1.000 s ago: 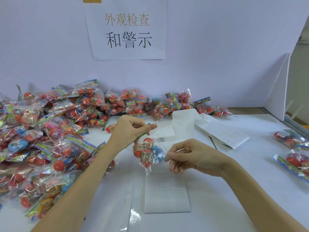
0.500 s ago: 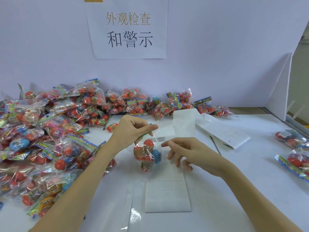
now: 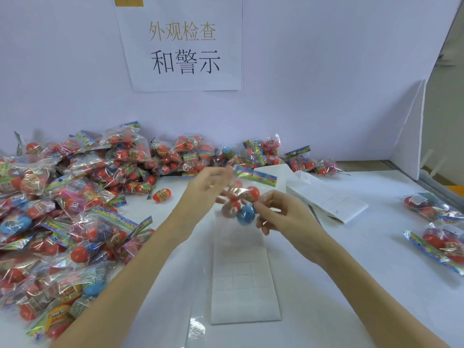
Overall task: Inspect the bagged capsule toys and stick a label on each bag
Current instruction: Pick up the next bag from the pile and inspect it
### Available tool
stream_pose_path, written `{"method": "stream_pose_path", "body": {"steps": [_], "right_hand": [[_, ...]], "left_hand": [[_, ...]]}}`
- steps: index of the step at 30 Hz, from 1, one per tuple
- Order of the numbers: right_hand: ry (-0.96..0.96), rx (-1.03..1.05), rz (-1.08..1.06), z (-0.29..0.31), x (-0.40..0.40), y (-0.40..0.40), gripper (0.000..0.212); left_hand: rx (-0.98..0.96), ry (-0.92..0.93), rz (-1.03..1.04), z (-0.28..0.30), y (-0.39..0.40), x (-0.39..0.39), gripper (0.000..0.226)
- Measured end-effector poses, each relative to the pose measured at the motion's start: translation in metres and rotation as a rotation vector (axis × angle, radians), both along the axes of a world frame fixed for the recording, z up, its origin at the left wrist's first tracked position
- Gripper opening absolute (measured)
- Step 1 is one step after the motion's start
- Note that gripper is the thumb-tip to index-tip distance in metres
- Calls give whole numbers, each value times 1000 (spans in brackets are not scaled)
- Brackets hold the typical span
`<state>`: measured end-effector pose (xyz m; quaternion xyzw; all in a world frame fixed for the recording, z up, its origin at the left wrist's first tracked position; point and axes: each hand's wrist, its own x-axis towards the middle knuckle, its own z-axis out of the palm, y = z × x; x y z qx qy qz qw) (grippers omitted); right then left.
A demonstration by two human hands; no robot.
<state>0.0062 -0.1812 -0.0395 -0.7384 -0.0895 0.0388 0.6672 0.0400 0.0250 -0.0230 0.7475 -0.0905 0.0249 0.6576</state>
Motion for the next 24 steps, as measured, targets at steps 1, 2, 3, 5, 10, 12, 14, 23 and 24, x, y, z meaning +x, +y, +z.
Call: {"method": "stream_pose_path", "body": {"steps": [1, 2, 3, 5, 10, 12, 14, 23, 24], "right_hand": [[11, 26, -25, 0, 1, -1, 12], [20, 38, -39, 1, 2, -2, 12], [27, 43, -41, 1, 3, -3, 15], [37, 39, -28, 3, 2, -4, 29], [-93, -25, -99, 1, 4, -7, 42], [-64, 99, -121, 0, 7, -9, 32], [-43, 188, -186, 0, 8, -10, 22], [-59, 162, -182, 2, 8, -6, 25], [-69, 140, -186, 2, 7, -6, 27]], "left_hand": [[25, 36, -48, -4, -3, -2, 67], [28, 53, -75, -7, -6, -4, 57], [6, 57, -91, -9, -8, -6, 45], [-22, 43, -102, -11, -10, -8, 31], [24, 25, -208, -5, -7, -13, 29], [-4, 32, -193, -5, -8, -14, 37], [-43, 56, -153, -5, -7, -12, 45], [-237, 141, -116, -12, -15, -12, 37], [-227, 144, -120, -13, -16, -13, 38]]}}
